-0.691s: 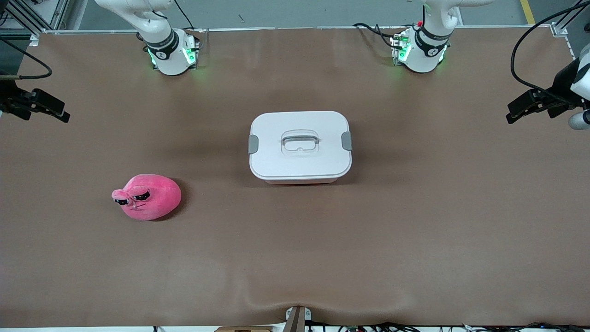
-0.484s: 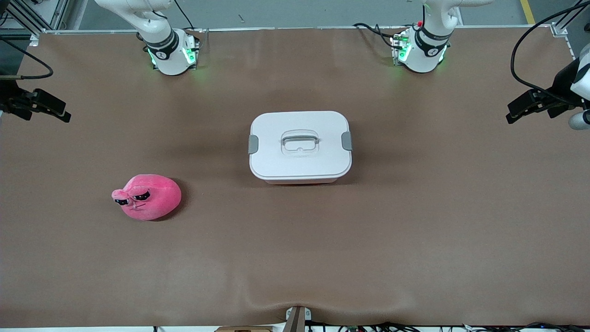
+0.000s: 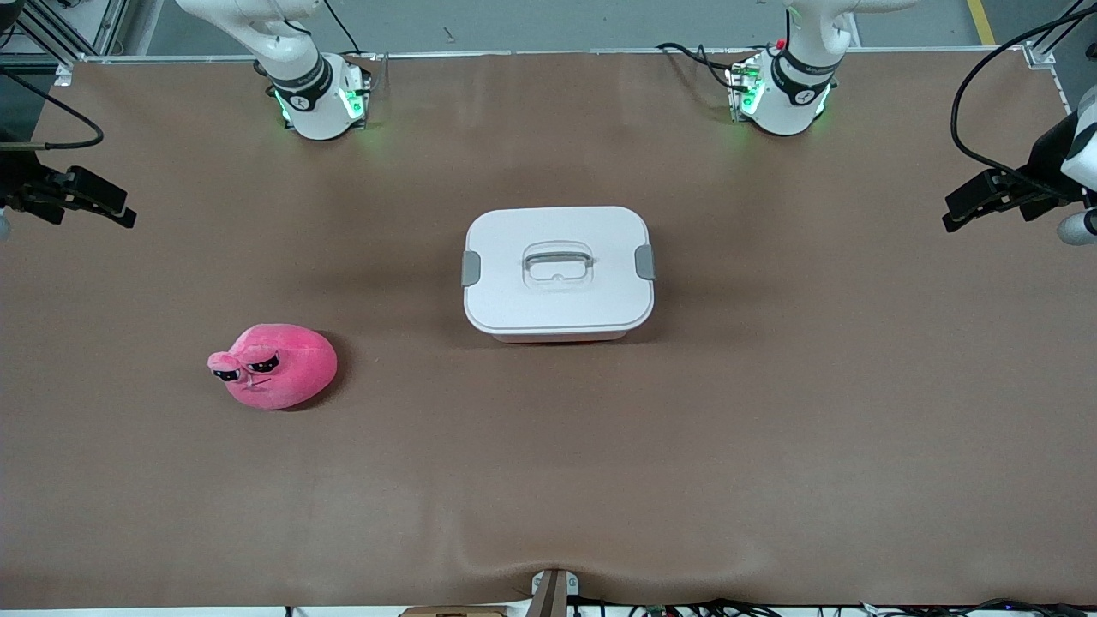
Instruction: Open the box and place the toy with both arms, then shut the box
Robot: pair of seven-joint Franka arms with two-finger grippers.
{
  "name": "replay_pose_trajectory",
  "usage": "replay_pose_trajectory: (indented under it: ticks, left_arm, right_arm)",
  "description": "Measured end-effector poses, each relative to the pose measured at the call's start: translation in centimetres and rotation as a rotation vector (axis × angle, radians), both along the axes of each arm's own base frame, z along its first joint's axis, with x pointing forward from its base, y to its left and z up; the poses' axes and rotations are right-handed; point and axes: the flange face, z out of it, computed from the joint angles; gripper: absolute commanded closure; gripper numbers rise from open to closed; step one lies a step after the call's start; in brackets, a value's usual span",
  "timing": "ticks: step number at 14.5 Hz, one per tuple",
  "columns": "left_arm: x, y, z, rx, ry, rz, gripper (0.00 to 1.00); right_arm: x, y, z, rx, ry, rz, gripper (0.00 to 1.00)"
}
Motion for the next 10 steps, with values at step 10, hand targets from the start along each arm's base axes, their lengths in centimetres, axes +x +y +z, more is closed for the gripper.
replay_pose_trajectory:
  ticks: [10]
  left_arm:
    - [1.7, 0.2, -1.2, 0.001, 0.015, 0.004, 0.0]
  right_arm:
    - [0.2, 1.2, -0.7, 0.0, 0.011, 0.024, 0.0]
